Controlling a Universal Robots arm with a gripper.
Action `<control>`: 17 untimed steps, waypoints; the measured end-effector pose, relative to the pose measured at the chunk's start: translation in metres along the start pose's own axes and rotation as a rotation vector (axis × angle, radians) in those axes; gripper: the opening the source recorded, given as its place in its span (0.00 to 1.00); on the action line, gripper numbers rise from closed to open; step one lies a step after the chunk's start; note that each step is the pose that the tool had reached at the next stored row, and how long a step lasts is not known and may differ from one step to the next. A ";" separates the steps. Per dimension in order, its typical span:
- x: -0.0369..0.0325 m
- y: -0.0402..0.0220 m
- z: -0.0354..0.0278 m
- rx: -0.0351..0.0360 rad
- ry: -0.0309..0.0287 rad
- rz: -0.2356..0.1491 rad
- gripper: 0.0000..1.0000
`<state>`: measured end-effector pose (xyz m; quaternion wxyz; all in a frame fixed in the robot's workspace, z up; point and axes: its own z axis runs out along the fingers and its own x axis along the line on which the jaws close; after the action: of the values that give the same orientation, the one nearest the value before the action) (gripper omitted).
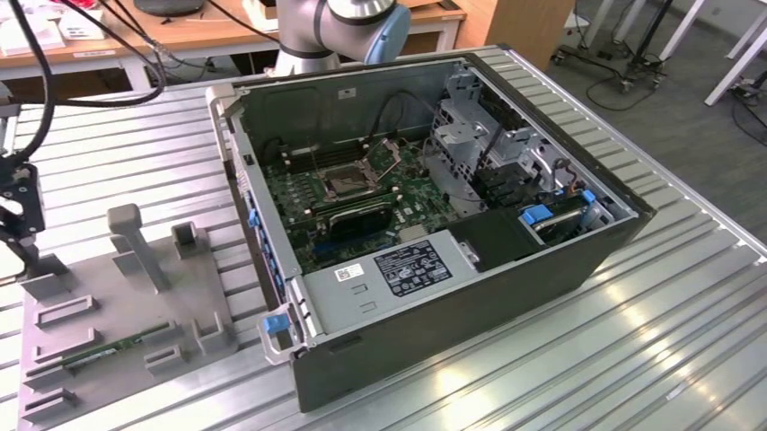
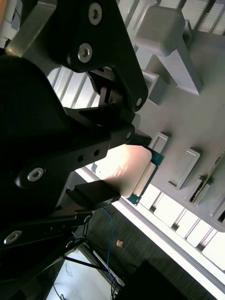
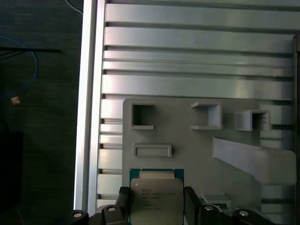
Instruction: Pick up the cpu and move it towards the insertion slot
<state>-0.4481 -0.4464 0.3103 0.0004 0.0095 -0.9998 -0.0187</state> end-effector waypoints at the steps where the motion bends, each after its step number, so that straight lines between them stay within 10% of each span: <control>1: 0.0000 0.0001 -0.0018 0.0000 0.0001 0.000 0.55; 17: 0.0000 0.0011 -0.0296 0.0000 0.0000 0.000 0.55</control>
<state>-0.4481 -0.4464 0.3400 0.0004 0.0096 -0.9998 -0.0187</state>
